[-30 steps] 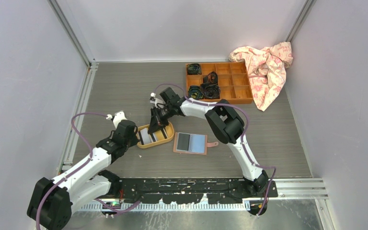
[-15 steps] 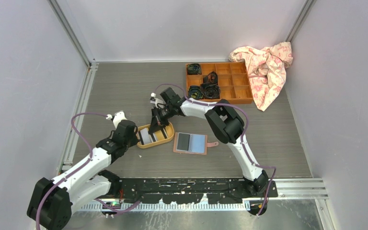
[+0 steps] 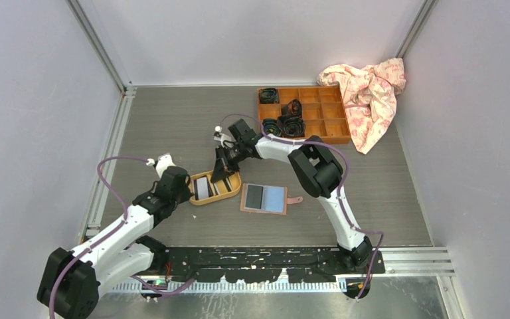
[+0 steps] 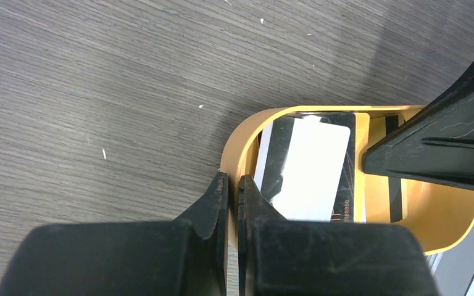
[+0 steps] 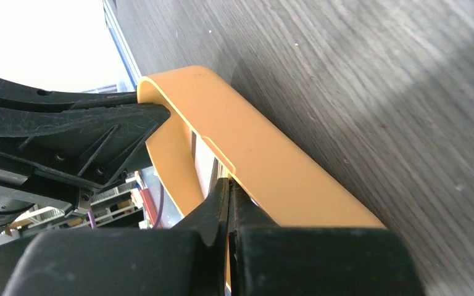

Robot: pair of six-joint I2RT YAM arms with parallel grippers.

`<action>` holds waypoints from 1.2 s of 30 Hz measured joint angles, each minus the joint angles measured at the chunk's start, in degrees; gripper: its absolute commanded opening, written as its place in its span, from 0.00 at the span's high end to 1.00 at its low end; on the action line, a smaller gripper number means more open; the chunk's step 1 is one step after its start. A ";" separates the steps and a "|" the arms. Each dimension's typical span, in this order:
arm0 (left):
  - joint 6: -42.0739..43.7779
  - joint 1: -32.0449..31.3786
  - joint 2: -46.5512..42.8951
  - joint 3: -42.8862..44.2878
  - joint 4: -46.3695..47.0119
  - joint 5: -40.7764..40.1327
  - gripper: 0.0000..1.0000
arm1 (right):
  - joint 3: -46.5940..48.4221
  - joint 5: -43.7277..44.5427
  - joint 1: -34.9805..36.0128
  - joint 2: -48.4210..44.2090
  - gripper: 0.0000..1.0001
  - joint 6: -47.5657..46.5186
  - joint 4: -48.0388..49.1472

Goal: Put the credit cards into the card holder
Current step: Pick up the credit card from the storage box.

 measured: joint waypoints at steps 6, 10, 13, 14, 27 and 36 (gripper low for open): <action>0.04 0.00 -0.35 0.00 -0.02 -0.48 1.00 | -0.66 0.52 -1.49 -0.87 0.99 -1.01 -0.04; 0.04 0.00 -0.85 0.00 -0.02 -0.74 1.00 | -1.03 0.92 -1.86 -1.60 0.99 -1.81 -0.37; 0.04 0.00 -1.16 0.00 -0.02 -0.68 1.00 | -1.14 1.03 -1.88 -1.97 0.94 -2.16 -0.48; 0.04 0.00 -1.22 0.00 0.00 -0.66 1.00 | -1.14 1.05 -1.86 -1.97 0.87 -2.34 -0.48; -1.49 0.11 -1.31 -0.02 -0.24 -0.68 1.00 | 2.45 6.86 3.32 -2.03 0.43 -7.85 -7.19; -3.30 0.11 -0.20 -0.13 0.00 0.57 1.00 | 3.85 6.23 5.25 -1.07 0.51 -6.16 -6.32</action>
